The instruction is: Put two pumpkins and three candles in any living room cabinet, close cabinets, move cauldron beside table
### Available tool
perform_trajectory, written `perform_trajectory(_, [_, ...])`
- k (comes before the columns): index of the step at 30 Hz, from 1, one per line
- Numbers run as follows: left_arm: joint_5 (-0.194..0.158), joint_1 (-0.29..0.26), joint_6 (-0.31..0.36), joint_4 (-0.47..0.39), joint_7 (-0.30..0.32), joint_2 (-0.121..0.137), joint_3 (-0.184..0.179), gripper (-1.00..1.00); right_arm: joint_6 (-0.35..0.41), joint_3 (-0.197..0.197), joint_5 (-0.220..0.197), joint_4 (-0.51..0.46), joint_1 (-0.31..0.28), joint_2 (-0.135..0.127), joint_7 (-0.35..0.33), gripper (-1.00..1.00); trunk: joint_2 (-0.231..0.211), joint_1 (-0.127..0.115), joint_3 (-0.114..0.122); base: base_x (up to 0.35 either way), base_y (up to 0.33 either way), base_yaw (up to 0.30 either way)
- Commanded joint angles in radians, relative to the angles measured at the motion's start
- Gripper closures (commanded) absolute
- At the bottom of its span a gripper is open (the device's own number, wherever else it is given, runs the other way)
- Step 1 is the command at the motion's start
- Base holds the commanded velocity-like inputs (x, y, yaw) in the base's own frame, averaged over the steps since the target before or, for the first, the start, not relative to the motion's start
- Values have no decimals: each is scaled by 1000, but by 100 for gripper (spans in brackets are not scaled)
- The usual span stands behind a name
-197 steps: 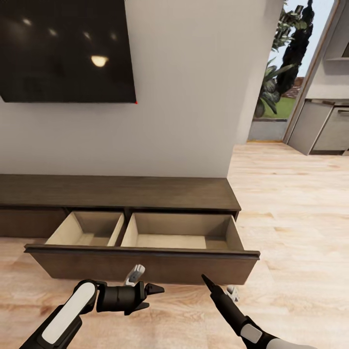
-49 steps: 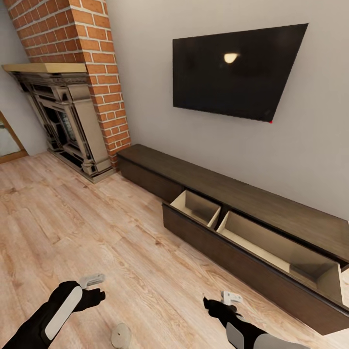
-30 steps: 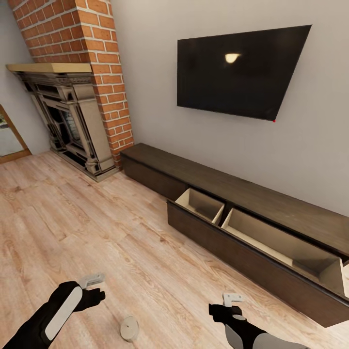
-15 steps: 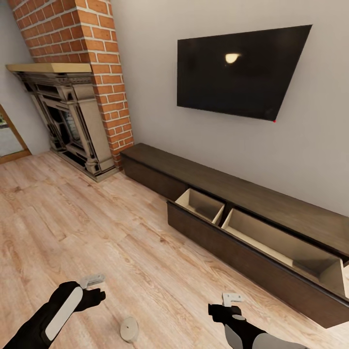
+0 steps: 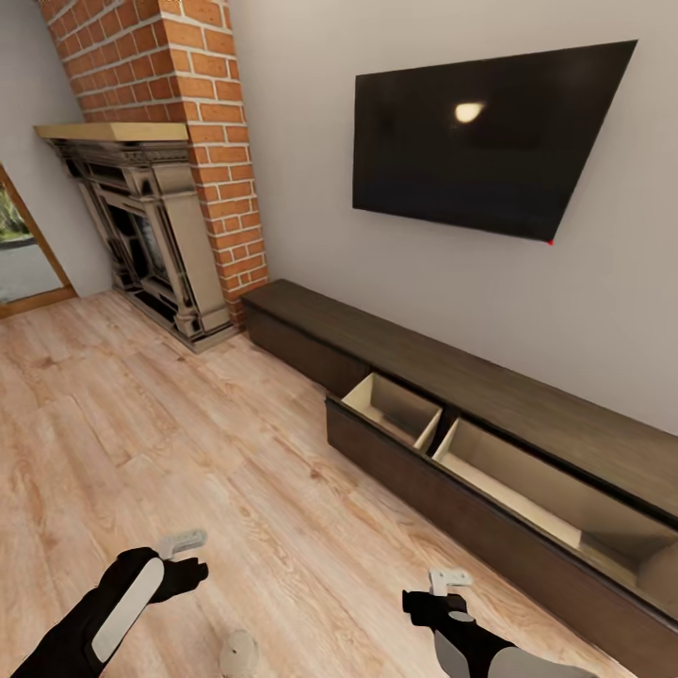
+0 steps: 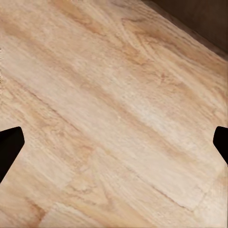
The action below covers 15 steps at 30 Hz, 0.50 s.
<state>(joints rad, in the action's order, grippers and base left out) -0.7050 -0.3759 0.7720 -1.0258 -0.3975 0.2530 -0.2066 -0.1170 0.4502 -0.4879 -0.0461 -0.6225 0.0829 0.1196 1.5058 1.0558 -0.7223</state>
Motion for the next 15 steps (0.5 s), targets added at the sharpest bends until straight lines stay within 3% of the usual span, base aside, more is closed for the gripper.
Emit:
perform_trajectory(1, [-9,-1,1,-1,-10,-1,-4,-100,-3,8,-9,0,0,1,3,-100,0,0,-1,4,-199,273])
perform_trajectory(15, [-4,-1,1,0,-11,-9,-2,-100,-2,10,-6,0,0,4,3,-100,0,0,-1,-43,-26,288])
